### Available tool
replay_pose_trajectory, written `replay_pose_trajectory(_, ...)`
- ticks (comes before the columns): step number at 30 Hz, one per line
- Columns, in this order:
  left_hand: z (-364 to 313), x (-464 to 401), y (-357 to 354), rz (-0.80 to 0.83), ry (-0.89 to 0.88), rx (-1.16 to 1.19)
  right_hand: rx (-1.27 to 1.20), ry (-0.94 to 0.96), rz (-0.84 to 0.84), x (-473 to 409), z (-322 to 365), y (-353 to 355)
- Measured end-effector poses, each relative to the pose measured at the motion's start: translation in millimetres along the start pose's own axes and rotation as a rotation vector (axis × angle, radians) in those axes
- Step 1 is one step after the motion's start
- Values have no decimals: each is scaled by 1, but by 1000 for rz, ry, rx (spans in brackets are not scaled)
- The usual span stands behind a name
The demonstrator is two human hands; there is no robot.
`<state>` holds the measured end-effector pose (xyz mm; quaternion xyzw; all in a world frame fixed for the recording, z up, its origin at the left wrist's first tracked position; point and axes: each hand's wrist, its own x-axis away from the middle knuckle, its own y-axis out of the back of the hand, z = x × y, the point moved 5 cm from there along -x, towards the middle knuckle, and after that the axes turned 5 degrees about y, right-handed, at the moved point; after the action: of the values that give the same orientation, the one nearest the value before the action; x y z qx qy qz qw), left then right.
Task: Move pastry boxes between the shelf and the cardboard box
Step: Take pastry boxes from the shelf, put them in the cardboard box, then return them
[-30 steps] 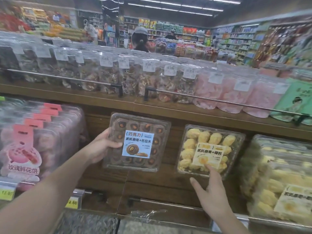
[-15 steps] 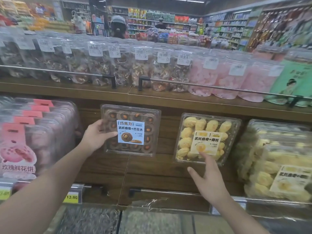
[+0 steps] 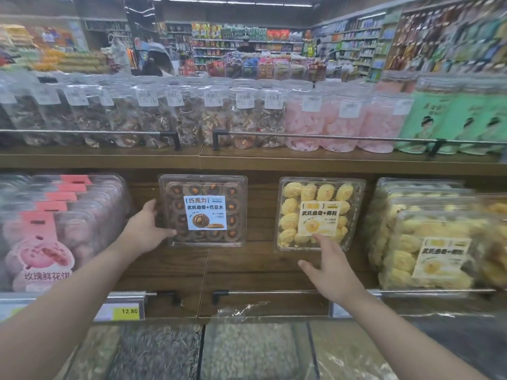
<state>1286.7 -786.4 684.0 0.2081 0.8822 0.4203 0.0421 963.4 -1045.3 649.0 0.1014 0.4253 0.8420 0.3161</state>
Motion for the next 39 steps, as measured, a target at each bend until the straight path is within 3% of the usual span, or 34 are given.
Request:
replay_pose_trajectory(5,-18,80,-4,138,-116,-275,114,20,115,12,25,21)
replay_pose_trajectory(10,-40,168,-30,255,-198,-335,281,76,262,39,46,52)
replay_pose_trajectory(18,-81,270,-35,256,-221,-373,400,155,400,118,47,96)
replay_pose_trajectory(25,-133,340,-39,255,-313,-430,428,133,354,190,30,149)
replay_pose_trajectory(30,-181,382,-67,342,-448,-433,380,43,291,245,9,196)
replay_pose_trajectory(39,-262,455,-120,542,-811,-411,346,-297,82,364,-25,263)
